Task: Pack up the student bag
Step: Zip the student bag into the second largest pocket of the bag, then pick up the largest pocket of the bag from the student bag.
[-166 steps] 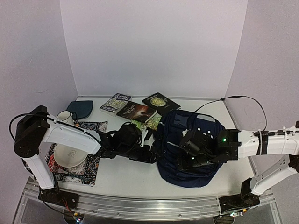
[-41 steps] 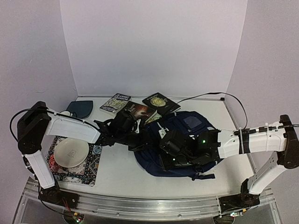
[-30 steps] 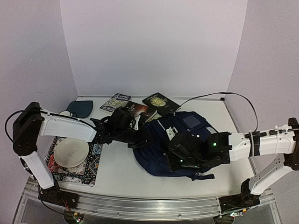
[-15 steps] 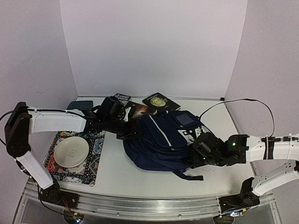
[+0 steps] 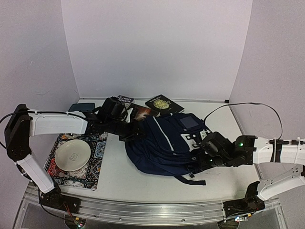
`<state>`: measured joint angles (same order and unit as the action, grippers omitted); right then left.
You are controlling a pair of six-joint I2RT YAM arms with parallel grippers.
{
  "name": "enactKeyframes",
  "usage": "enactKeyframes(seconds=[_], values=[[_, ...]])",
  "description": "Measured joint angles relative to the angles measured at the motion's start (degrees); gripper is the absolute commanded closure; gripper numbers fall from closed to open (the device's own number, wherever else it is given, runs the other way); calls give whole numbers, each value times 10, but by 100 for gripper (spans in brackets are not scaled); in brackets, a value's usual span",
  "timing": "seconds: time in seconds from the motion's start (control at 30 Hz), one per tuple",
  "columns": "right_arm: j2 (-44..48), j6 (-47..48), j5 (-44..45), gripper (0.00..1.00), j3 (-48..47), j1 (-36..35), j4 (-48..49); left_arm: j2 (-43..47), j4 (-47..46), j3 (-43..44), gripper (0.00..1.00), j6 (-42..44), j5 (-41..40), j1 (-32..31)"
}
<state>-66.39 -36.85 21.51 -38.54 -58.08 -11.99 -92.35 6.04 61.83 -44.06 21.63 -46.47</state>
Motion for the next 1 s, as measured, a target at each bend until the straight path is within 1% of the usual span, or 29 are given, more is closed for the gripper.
enactKeyframes(seconds=[0.1,0.27,0.43,0.6,0.87,1.0], values=[[2,10,-9,60,0,4,-13,-4,-6,0,100,-7,-10,6],[25,15,-34,53,4,2,-13,-38,-14,21,100,-15,-29,12],[48,15,-40,51,25,-31,6,-82,-35,63,100,-22,-42,12],[19,12,-33,52,43,-61,27,-115,-52,88,100,-25,-48,11],[-37,-6,20,64,84,-69,80,-129,-68,91,100,-28,-49,11],[-84,-24,40,66,85,-69,119,-129,-68,91,100,-28,-48,11]])
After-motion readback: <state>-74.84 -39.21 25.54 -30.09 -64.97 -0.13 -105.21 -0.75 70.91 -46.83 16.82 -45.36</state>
